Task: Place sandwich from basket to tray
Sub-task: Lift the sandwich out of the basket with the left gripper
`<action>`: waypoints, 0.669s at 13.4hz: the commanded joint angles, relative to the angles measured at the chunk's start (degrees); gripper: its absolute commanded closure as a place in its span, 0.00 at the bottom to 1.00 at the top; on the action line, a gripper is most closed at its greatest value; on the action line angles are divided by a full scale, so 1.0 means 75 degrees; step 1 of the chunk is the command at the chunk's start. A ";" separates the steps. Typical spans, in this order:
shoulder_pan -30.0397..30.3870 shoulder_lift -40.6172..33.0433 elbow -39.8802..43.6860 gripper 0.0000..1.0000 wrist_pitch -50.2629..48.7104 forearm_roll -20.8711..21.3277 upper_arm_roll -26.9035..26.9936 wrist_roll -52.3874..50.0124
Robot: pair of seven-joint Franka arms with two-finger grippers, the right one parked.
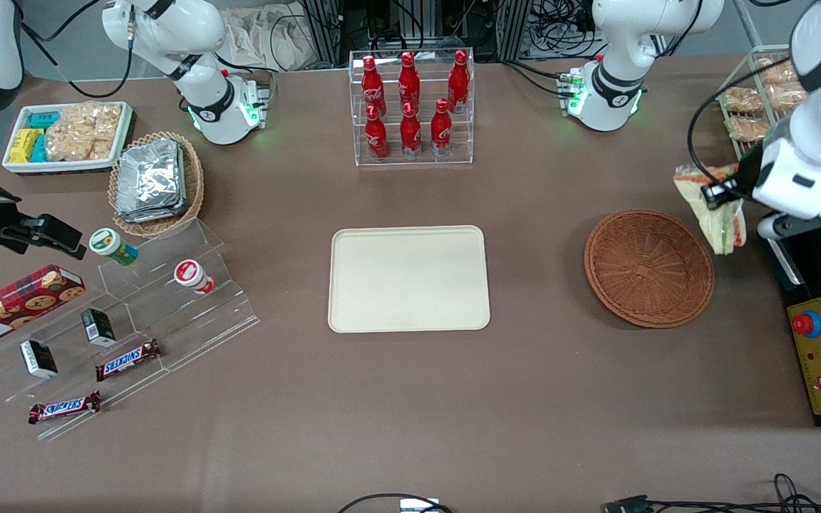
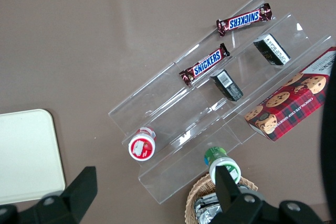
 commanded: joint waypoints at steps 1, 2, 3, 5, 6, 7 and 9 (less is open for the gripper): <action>-0.0013 0.0581 0.1307 1.00 -0.0758 -0.0207 -0.1001 -0.0042; -0.0013 0.0581 0.1378 1.00 -0.0759 -0.0195 -0.1574 -0.0065; -0.0025 0.0581 0.1448 1.00 -0.0770 -0.0160 -0.2206 -0.0309; -0.0025 0.0883 0.1774 1.00 -0.0759 -0.0184 -0.3460 -0.1558; -0.0025 0.1222 0.2078 1.00 -0.0759 -0.0149 -0.4128 -0.2378; -0.0025 0.1609 0.2337 1.00 -0.0724 -0.0102 -0.4703 -0.3012; -0.0025 0.1986 0.2235 1.00 -0.0130 0.0131 -0.5072 -0.3335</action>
